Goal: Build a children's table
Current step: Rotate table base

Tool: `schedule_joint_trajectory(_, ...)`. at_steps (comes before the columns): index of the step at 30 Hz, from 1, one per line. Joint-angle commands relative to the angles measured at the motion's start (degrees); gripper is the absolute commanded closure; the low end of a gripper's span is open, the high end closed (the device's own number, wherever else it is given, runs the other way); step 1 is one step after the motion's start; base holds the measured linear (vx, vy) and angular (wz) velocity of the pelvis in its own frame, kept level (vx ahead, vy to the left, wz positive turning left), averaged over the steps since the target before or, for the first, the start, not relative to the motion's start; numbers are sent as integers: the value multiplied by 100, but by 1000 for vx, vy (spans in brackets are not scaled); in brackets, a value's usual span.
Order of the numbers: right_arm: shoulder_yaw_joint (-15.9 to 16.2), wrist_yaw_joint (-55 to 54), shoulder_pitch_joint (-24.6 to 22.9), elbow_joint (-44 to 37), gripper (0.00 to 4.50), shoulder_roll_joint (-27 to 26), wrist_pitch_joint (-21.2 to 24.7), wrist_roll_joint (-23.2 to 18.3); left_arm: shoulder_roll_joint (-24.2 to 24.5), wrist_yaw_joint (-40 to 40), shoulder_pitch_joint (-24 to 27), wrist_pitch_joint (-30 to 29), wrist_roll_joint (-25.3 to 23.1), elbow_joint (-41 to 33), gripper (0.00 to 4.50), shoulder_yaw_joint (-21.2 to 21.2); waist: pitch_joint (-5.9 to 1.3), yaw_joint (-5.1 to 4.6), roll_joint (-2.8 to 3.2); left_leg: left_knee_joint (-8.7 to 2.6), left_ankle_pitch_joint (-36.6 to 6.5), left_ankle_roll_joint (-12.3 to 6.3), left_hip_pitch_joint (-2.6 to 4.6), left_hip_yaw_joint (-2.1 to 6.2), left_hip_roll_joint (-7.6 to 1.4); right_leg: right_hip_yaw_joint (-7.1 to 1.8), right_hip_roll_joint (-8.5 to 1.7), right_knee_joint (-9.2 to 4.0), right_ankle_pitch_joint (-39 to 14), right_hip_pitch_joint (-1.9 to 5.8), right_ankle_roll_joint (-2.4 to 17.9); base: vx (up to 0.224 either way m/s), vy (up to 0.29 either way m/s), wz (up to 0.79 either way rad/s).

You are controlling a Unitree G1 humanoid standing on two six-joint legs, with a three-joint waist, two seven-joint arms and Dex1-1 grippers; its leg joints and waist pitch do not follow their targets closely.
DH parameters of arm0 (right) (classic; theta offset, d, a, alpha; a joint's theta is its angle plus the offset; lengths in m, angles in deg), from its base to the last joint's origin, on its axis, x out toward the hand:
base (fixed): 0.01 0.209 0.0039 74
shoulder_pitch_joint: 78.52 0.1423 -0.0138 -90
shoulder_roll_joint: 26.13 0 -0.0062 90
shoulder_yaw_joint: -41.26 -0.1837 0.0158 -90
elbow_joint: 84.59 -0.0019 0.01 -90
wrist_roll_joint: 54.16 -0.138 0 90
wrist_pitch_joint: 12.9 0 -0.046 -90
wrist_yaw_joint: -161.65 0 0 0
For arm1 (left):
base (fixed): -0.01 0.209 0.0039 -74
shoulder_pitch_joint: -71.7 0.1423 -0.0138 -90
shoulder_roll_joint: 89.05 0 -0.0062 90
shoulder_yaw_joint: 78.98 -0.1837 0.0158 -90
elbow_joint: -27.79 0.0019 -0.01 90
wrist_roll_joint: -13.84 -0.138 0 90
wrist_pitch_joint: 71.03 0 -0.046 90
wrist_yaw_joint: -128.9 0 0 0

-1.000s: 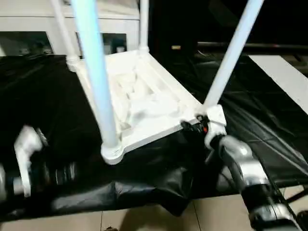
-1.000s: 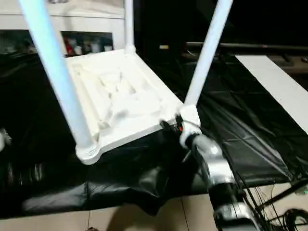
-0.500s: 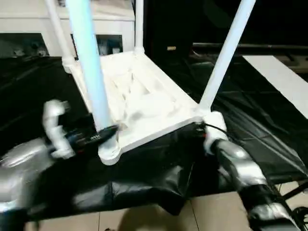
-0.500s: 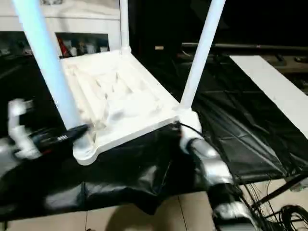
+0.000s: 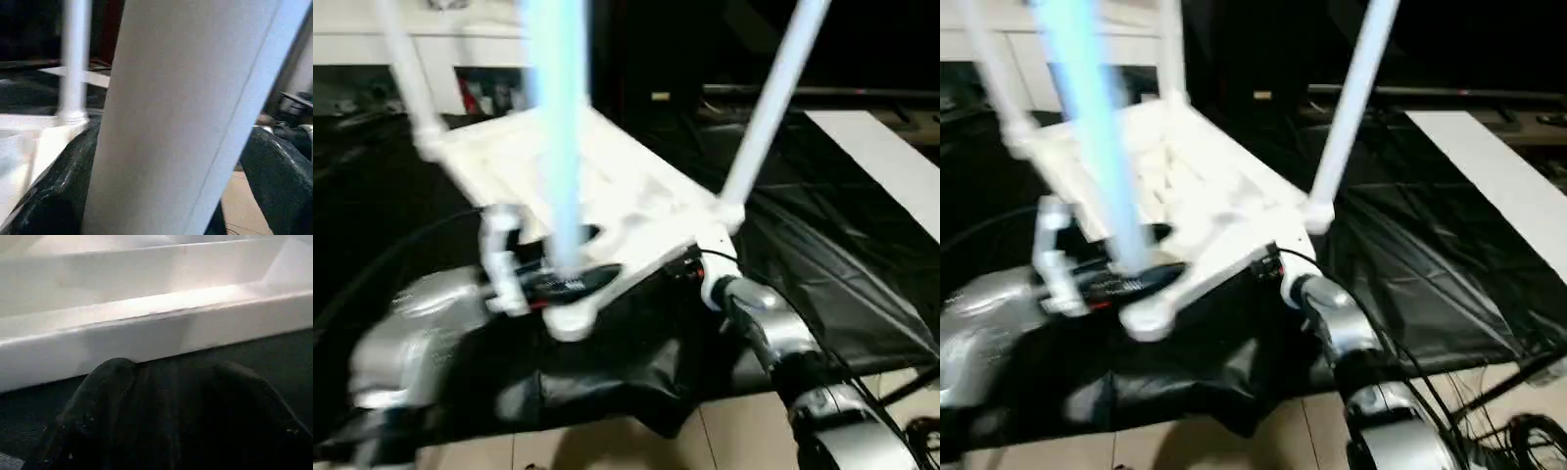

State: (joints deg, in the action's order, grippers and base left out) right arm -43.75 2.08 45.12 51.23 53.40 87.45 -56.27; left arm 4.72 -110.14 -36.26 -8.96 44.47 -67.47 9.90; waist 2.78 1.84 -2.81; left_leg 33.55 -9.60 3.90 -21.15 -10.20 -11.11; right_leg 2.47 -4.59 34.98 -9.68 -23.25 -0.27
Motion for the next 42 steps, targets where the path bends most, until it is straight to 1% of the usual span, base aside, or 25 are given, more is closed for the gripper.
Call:
schedule_joint_trajectory(1, 150, 267, 235, -21, 125, -232, -221, -84, -188, -57, -255, 139, -84, -9, 5, -422, -349, 32, 89, -423, -1707, 251, 53, 35, -139, -198, -250, -384, -1444, 243, 1003, 0, 0, 0)
schedule_joint_trajectory(2, 162, 310, 243, -13, 125, -258, -241, -85, -230, -67, -294, 153, -103, 21, 5, -485, -352, 19, 70, -419, -1634, 229, 37, 31, -135, -200, -246, -380, -1358, 254, 1019, 0, 0, 0)
schedule_joint_trajectory(3, 162, 310, 243, -13, 125, -258, -241, -85, -230, -67, -294, 153, -103, 21, 5, -485, -355, 17, 68, -418, -1591, 220, 30, 32, -134, -201, -246, -376, -1317, 266, 1027, 0, 0, 0)
schedule_joint_trajectory(4, 182, 462, 255, 10, 125, -332, -322, -81, -346, -70, -402, 196, -179, 123, 5, -664, -362, 13, 66, -409, -1497, 199, 24, 28, -133, -201, -246, -363, -1210, 273, 1059, 0, 0, 0)
schedule_joint_trajectory(5, 197, 531, 258, 22, 125, -362, -361, -79, -414, -84, -462, 239, -237, 199, 5, -757, -363, 17, 69, -400, -1475, 169, 42, 20, -138, -201, -241, -372, -1170, 260, 1092, 0, 0, 0)
schedule_joint_trajectory(9, 266, 717, 218, -8, 125, -419, -465, -80, -690, -88, -645, 483, -495, 536, 5, -1007, -347, 13, 94, -401, -1551, 153, 55, 14, -144, -203, -234, -387, -1197, 254, 1158, 0, 0, 0)
schedule_joint_trajectory(10, 271, 753, 212, 0, 125, -419, -497, -68, -768, -97, -724, 575, -584, 691, 5, -1090, -354, 15, 89, -405, -1586, 162, 55, 22, -148, -200, -238, -387, -1233, 262, 1164, 0, 0, 0)
schedule_joint_trajectory(13, 260, 845, 190, -26, 125, -415, -506, -106, -856, -102, -825, 684, -672, 859, 5, -1176, -350, 21, 102, -402, -1645, 155, 66, 15, -147, -202, -233, -399, -1258, 251, 1181, 0, 0, 0)
schedule_joint_trajectory(14, 251, 893, 186, -25, 125, -418, -519, -117, -877, -99, -847, 717, -693, 894, 5, -1192, -353, 21, 93, -406, -1675, 159, 62, 24, -153, -199, -241, -395, -1294, 261, 1182, 0, 0, 0)
schedule_joint_trajectory(15, 245, 927, 193, -11, 125, -418, -534, -117, -898, -96, -873, 741, -708, 935, 5, -1205, -355, 26, 115, -405, -1670, 158, 64, 26, -153, -200, -242, -396, -1281, 259, 1187, 0, 0, 0)
schedule_joint_trajectory(16, 233, 929, 205, 21, 125, -415, -572, -82, -951, -74, -936, 838, -780, 1052, 5, -1242, -359, 28, 109, -403, -1645, 147, 68, 24, -154, -199, -240, -397, -1233, 257, 1212, 0, 0, 0)
schedule_joint_trajectory(20, 105, 606, 256, 128, 125, -361, -705, 17, -1039, 325, -1174, 1326, -1314, 1624, 5, -1260, -352, 34, 114, -409, -1706, 150, 70, 32, -156, -197, -240, -415, -1281, 257, 1186, 0, 0, 0)
schedule_joint_trajectory(22, -11, 266, 343, 294, 125, -268, -780, 100, -998, 811, -1349, 1671, -1775, 2077, 5, -1212, -352, 23, 114, -408, -1763, 165, 74, 33, -148, -193, -237, -422, -1384, 247, 1149, 0, 0, 0)
schedule_joint_trajectory(24, -109, 128, 382, 357, 125, -177, -808, 98, -884, 886, -1406, 1727, -1909, 2229, 5, -1197, -360, 33, 106, -400, -1712, 161, 66, 38, -149, -193, -262, -422, -1487, 261, 1113, 0, 0, 0)
schedule_joint_trajectory(26, -175, 139, 391, 357, 125, -120, -800, 63, -820, 880, -1426, 1760, -1934, 2292, 5, -1174, -364, 41, 109, -393, -1642, 147, 60, 34, -149, -196, -265, -413, -1416, 263, 1129, 0, 0, 0)
schedule_joint_trajectory(29, -326, 454, 315, 166, 125, 186, -745, -59, -547, 571, -1364, 1869, -1894, 2321, 5, -1121, -367, 76, 142, -388, -1529, 93, 70, 28, -155, -189, -249, -382, -1109, 263, 1247, 0, 0, 0)
schedule_joint_trajectory(33, -367, 778, 210, -22, 125, 383, -711, -146, -442, 207, -1308, 1853, -1762, 2322, 5, -1080, -361, 111, 152, -378, -1463, 51, 82, 6, -157, -193, -240, -362, -887, 262, 1348, 0, 0, 0)
schedule_joint_trajectory(34, -300, 1238, 37, -278, 125, 657, -687, -199, -233, -274, -1247, 1807, -1598, 2277, 5, -1096, -357, 125, 159, -380, -1506, 40, 84, 5, -147, -189, -238, -371, -955, 267, 1346, 0, 0, 0)
schedule_joint_trajectory(35, -300, 1238, 37, -278, 125, 657, -687, -199, -233, -274, -1247, 1807, -1598, 2277, 5, -1096, -349, 144, 159, -382, -1571, 34, 87, -1, -153, -195, -246, -384, -1039, 262, 1343, 0, 0, 0)
schedule_joint_trajectory(37, -168, 1817, -208, -626, 125, 1017, -637, -245, 54, -757, -1246, 1850, -1559, 2360, 5, -1147, -336, 164, 157, -402, -1708, 51, 97, 9, -157, -192, -239, -405, -1213, 263, 1307, 0, 0, 0)
schedule_joint_trajectory(38, -57, 2124, -343, -817, 125, 1199, -655, -226, 222, -957, -1314, 1959, -1680, 2550, 5, -1242, -336, 181, 181, -398, -1734, 43, 107, 6, -151, -191, -232, -419, -1261, 262, 1278, 0, 0, 0)
schedule_joint_trajectory(39, -39, 2179, -366, -849, 125, 1230, -661, -221, 253, -992, -1328, 1982, -1701, 2588, 5, -1262, -327, 175, 163, -404, -1797, 31, 95, 11, -150, -192, -224, -419, -1354, 261, 1226, 0, 0, 0)
schedule_joint_trajectory(40, 113, 2521, -508, -1094, 125, 1409, -653, -190, 417, -1122, -1468, 2211, -1946, 2948, 5, -1407, -327, 173, 165, -408, -1815, 13, 91, 14, -141, -189, -217, -437, -1423, 264, 1188, 0, 0, 0)
schedule_joint_trajectory(41, 139, 2577, -533, -1138, 125, 1438, -652, -186, 443, -1145, -1493, 2250, -1986, 3013, 5, -1430, -326, 177, 192, -402, -1900, 29, 117, 8, -141, -190, -210, -453, -1536, 245, 1124, 0, 0, 0)
schedule_joint_trajectory(42, 189, 2682, -582, -1227, 125, 1492, -646, -180, 492, -1186, -1544, 2326, -2065, 3146, 5, -1475, -328, 167, 194, -405, -1894, 47, 103, 15, -149, -192, -228, -434, -1543, 253, 1144, 0, 0, 0)
